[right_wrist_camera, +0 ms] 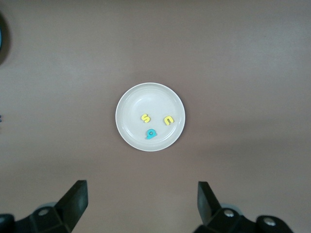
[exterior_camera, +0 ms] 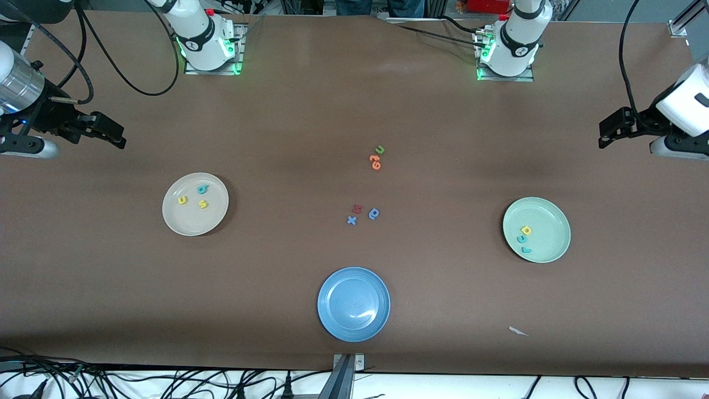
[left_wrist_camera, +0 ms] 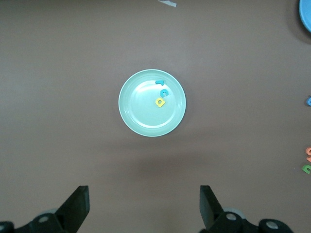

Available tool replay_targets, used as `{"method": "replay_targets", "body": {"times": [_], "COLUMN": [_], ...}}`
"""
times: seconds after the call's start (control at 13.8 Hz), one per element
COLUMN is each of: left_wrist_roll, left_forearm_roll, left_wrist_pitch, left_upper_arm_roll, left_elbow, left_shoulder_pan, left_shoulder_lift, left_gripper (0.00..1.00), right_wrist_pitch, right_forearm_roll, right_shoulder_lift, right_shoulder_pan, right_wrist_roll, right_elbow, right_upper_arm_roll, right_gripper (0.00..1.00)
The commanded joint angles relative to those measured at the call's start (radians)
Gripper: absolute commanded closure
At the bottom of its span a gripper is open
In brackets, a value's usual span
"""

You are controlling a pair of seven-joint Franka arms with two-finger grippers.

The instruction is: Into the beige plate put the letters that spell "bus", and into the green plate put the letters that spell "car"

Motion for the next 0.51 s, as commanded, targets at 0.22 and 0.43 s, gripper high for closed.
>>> {"method": "replay_targets", "body": {"times": [0.22, 0.43], "left_wrist_roll": [0.024, 0.025], "left_forearm_roll": [-0.029, -0.026], "left_wrist_pitch": [0.0, 0.006], "left_upper_arm_roll": [0.017, 0.017], "left_elbow": [-0.021, -0.021], "left_shoulder_pan": [0.002, 0.002], "left_shoulder_lift": [-0.001, -0.003], "left_gripper": [0.0, 0.0], "right_wrist_pitch": [-0.023, -0.023], "right_forearm_roll": [0.017, 0.018], "right_shoulder_lift": [0.007, 0.007], "right_shoulder_pan": [-0.009, -0.009], "right_wrist_roll": [-0.019, -0.018], "right_elbow": [0.022, 0.022], "right_upper_arm_roll": [0.004, 0.002], "right_gripper": [0.0, 0.0]}}
